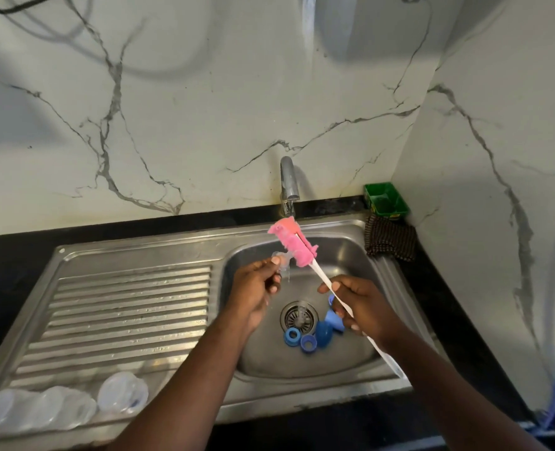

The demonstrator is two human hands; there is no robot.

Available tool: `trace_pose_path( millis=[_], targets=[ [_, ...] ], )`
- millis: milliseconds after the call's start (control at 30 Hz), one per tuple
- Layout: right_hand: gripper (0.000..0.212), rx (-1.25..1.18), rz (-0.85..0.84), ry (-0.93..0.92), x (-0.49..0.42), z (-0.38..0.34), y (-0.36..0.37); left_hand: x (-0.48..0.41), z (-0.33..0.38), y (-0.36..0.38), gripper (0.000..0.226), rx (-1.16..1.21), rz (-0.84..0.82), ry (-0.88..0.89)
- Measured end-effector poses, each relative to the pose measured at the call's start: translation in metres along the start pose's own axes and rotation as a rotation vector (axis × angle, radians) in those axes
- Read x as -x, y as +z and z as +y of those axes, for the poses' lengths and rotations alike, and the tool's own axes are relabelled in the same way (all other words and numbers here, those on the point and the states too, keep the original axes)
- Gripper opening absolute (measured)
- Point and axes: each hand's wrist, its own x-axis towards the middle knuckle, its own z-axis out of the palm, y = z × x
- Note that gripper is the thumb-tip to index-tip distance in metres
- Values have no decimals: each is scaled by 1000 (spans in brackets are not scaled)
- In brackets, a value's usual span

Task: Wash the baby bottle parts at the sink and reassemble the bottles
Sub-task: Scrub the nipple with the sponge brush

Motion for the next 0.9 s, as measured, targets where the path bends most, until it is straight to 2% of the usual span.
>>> trace_pose_path(
  millis=[100,200,367,533,633,800,900],
  targets=[
    [28,4,-6,-35,-6,3,3,6,2,8,13,147,-28,-76],
    [27,4,-36,-51,-4,18,-2,6,11,6,13,252,-12,-78],
    [28,136,57,-114,-12,6,6,14,1,14,11,207,-45,-115],
    [27,186,108,-138,-8,11,9,12,7,16,12,59,-76,-89],
    [25,231,102,-156,-9,10,5,11,7,18,11,81,-29,-121],
    [23,228,83,-156,-4,11,16,10,8,26,7,419,168,-27],
    [21,204,85,-124,-3,5,22,12,-3,32,10,336,173,66]
  ],
)
